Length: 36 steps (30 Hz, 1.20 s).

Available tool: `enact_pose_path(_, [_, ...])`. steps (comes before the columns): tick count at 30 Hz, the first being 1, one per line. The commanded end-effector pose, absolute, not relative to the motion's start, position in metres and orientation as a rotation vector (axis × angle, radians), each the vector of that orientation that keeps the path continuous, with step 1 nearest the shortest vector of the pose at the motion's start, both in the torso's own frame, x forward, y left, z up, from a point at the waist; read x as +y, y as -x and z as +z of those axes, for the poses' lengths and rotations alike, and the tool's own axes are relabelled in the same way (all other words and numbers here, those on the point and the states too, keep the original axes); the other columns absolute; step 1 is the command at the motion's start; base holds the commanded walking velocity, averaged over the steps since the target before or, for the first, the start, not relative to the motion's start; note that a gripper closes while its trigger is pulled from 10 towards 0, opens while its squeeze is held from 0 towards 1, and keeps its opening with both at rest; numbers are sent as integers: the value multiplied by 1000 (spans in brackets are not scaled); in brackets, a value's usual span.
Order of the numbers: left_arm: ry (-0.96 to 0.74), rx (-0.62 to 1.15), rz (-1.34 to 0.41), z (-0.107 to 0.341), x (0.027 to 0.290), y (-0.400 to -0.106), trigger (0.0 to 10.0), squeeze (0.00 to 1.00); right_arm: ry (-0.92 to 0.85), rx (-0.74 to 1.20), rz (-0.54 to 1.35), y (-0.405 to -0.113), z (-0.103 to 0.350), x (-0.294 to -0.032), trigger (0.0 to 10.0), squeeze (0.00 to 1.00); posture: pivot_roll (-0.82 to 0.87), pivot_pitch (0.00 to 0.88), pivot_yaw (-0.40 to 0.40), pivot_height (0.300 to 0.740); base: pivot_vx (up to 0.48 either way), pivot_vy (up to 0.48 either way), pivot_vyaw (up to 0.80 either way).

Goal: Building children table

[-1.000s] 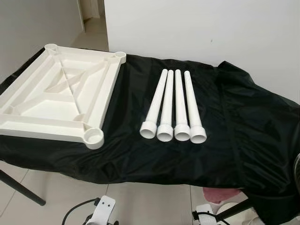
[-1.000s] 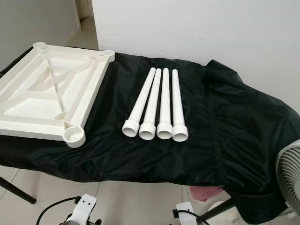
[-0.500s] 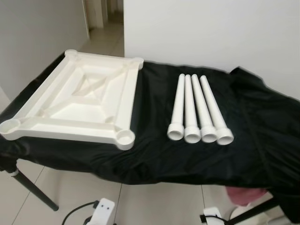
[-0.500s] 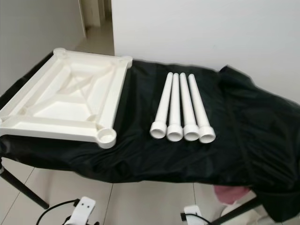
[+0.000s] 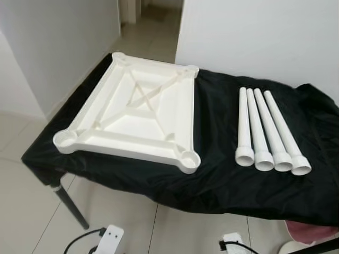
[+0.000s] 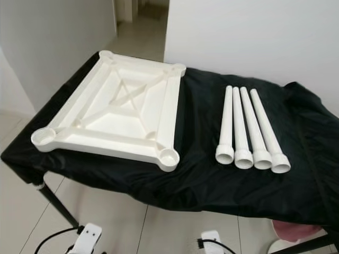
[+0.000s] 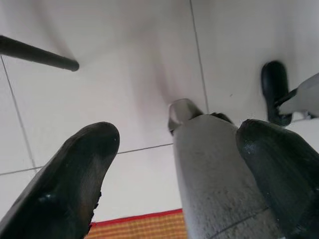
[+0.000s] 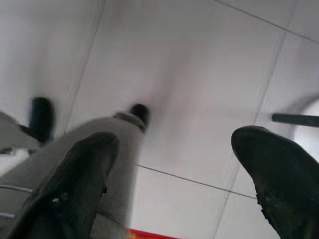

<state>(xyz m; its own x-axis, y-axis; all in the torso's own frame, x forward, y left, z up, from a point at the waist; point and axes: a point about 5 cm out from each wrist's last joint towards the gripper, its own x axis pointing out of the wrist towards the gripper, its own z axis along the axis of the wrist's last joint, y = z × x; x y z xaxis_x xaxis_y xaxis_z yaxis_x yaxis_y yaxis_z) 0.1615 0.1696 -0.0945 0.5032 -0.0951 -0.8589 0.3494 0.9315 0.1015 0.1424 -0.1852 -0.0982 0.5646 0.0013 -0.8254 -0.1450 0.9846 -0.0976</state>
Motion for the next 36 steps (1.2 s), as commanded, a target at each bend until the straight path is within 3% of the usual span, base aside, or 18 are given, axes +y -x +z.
enact_pose_path(1, [-303,1061,-290,-99,167,-152,10000,0,159,1028,62,-127,-103,-193,10000,0,2,0,-53,740,0,0,0])
enact_pose_path(36, [-283,1100,-297,-99,172,-152,10000,0,145,1075,34,-117,-107,-194,10000,0,0,0,-35,740,0,0,0])
